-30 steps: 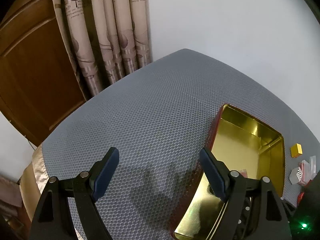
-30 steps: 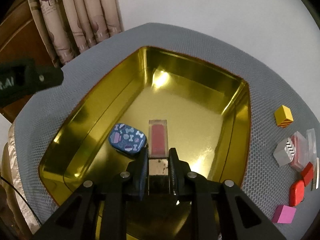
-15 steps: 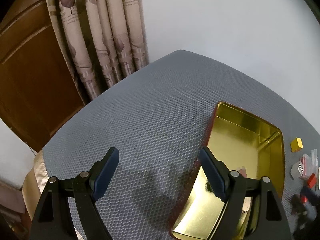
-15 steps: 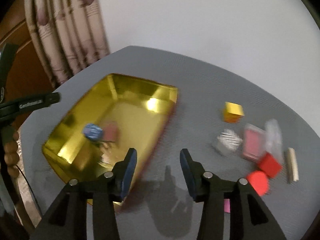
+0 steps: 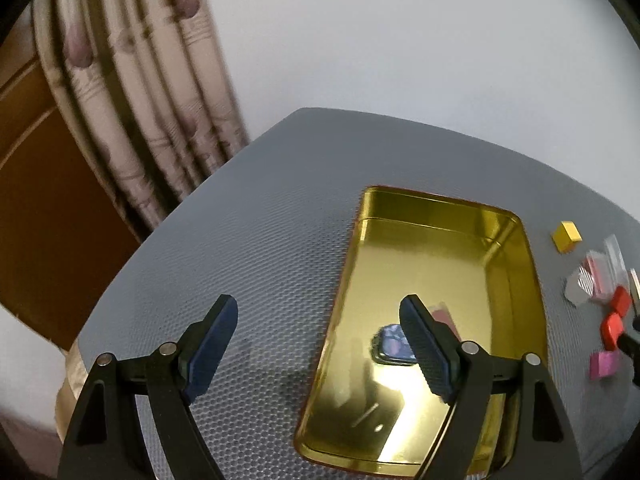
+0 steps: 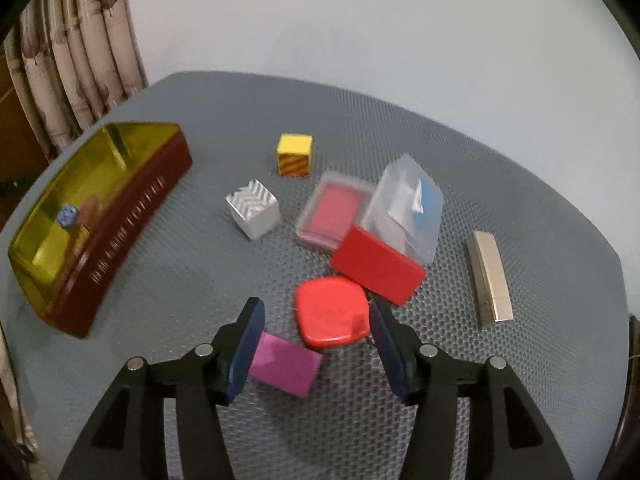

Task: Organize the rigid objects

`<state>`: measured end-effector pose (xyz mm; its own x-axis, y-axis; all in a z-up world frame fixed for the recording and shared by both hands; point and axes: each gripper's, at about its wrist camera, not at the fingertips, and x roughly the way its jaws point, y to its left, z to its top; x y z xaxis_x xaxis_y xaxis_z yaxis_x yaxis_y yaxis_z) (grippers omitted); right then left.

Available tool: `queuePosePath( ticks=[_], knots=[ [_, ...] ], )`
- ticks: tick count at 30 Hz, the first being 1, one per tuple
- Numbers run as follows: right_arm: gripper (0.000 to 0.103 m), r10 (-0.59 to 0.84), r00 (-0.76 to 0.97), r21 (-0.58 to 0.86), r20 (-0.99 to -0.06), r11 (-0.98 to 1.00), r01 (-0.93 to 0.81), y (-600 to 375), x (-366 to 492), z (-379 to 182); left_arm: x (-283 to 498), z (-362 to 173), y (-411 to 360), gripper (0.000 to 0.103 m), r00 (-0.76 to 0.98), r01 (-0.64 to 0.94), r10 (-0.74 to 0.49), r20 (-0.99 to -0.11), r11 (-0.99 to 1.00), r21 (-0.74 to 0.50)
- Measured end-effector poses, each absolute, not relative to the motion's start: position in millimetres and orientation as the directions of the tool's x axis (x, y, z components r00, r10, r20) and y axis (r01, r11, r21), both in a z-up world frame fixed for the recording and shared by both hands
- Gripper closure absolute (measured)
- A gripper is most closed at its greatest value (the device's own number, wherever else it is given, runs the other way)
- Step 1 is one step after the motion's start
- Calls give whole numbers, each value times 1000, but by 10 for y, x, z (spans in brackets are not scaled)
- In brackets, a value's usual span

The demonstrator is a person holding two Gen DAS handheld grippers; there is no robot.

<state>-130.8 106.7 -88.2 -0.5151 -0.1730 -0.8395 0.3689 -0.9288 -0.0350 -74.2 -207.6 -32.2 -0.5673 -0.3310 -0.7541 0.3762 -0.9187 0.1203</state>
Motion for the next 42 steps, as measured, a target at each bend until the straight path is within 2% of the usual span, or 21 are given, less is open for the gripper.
queuePosePath(
  ticks=[10, 16, 20, 23, 31, 37, 42],
  knots=[
    [47, -187, -467, -26, -864, -911, 412, 1096, -1582, -1249, -763, -365, -1794, 22, -603, 271, -283, -746, -952, 142],
    [47, -234, -504, 8, -831, -912, 409, 1113, -1609, -1325, -785, -381, -1578, 22, -607, 231, -270, -747, -960, 159],
    [56, -231, -536, -11, -812, -912, 410, 1118, -1545, -1340, -780, -350, -1335, 22, -615, 192, -262, -744, -964, 182],
    [56, -233, -546, -1, -805, -919, 394, 1176, -1495, -1350, -779, -333, -1109, 22, -620, 157, -233, -749, -972, 173],
    [56, -153, -599, -8, -786, -966, 257, 1571, -1264, -1362, -752, -499, -400, 22, -599, -4, -107, -794, -991, 137],
    [56, -40, -633, -30, -773, -995, 99, 1956, -1141, -1422, -771, -667, 169, 22, -568, -114, -23, -822, -988, 106],
    [56, -45, -632, -4, -774, -997, 76, 2121, -1127, -1434, -854, -803, 521, 22, -510, -168, 41, -859, -984, 53]
  ],
)
